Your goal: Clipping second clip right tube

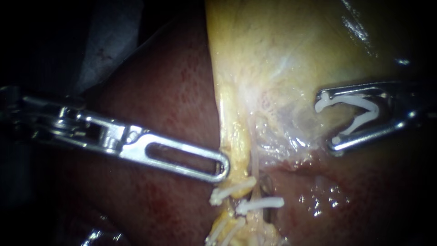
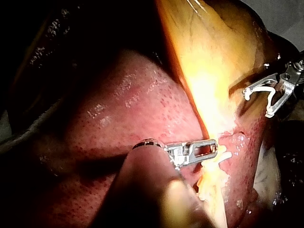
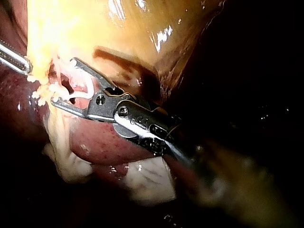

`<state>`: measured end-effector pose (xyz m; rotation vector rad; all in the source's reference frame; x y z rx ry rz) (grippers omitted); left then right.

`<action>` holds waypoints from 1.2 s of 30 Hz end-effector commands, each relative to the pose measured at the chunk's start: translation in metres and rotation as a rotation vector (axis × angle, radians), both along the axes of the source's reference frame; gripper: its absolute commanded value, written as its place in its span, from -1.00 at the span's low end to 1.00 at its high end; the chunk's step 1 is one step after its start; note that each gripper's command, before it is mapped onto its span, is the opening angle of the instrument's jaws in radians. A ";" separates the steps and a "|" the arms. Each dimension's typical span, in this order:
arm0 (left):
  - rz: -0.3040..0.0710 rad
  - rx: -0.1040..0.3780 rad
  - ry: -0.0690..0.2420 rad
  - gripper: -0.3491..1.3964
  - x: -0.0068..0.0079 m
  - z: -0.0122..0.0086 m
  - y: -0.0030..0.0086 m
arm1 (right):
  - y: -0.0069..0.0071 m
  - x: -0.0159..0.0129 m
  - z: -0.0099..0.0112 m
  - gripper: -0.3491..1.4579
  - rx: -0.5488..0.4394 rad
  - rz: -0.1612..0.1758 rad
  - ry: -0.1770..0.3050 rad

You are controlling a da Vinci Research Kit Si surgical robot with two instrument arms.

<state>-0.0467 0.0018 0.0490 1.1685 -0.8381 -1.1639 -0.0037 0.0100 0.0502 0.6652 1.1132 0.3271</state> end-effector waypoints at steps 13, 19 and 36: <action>-0.028 0.006 0.005 -1.00 0.0039 -0.0018 0.0031 | -0.0038 0.0021 0.0017 0.04 -0.003 0.007 -0.008; -0.056 0.008 0.014 -1.00 0.0054 -0.0031 0.0047 | -0.0067 0.0042 0.0037 0.04 0.060 0.009 -0.024; -0.080 -0.009 0.016 -1.00 0.0072 -0.0055 0.0061 | -0.0112 0.0071 0.0086 0.02 0.178 0.006 -0.059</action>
